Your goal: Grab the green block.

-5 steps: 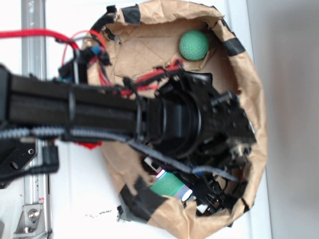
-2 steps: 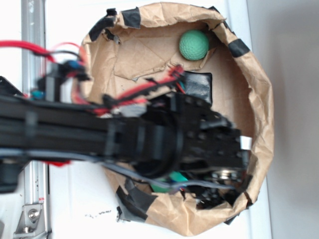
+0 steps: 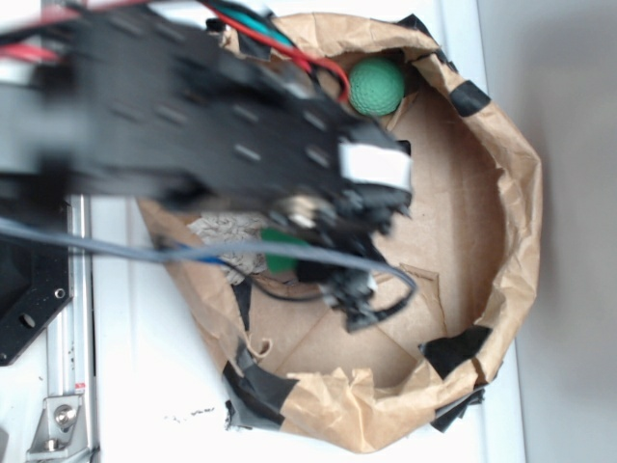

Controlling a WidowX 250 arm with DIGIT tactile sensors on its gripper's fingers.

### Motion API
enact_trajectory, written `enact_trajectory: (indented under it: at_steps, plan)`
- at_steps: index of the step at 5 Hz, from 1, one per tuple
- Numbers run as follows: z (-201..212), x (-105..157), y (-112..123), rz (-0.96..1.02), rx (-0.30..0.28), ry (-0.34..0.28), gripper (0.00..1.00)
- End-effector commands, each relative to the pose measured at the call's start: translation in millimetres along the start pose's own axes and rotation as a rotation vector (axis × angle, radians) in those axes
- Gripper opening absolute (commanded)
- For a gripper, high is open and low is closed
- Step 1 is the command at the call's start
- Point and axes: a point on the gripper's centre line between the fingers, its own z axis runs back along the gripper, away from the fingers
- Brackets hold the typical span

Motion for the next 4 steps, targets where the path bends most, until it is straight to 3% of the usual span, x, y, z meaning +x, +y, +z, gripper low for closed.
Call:
enact_trajectory:
  at_steps: [1, 4]
  plan:
    - [41, 15, 4, -0.300, 0.000, -0.086, 0.00]
    - [59, 13, 8, -0.206, -0.033, -0.089, 0.00]
